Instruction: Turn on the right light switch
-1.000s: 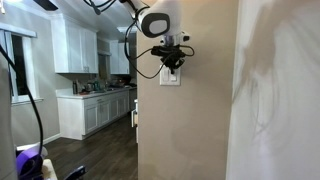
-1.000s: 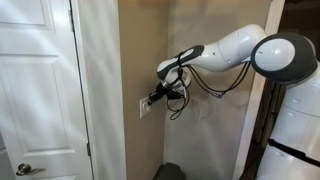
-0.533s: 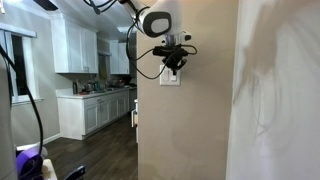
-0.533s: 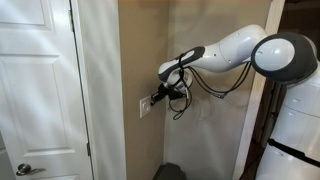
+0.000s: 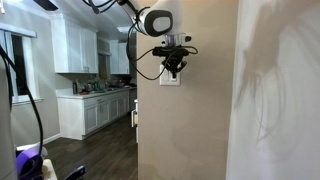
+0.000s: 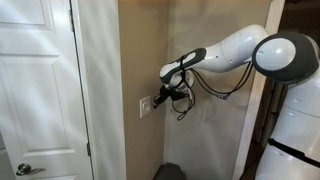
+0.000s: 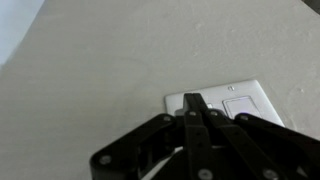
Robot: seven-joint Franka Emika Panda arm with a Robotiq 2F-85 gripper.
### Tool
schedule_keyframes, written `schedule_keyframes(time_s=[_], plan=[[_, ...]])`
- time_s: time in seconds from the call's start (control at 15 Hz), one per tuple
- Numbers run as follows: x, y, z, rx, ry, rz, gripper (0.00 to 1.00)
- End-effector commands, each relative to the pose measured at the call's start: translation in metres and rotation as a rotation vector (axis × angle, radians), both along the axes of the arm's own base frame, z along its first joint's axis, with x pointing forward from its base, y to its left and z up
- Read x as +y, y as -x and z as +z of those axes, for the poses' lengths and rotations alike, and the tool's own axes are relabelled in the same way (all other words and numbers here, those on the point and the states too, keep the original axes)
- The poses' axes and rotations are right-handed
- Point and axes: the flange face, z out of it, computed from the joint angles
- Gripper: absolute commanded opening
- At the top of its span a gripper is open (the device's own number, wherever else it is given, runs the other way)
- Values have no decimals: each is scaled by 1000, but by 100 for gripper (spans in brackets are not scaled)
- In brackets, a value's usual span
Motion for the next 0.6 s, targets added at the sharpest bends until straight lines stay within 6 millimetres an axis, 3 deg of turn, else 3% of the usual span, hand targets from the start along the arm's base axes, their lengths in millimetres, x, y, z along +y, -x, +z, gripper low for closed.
schedule_keyframes(time_s=[0.0, 0.2, 0.53], plan=[[1, 0, 0, 10, -3, 1, 7], [2, 1, -1, 18, -6, 2, 26], [1, 1, -1, 19, -6, 2, 28]])
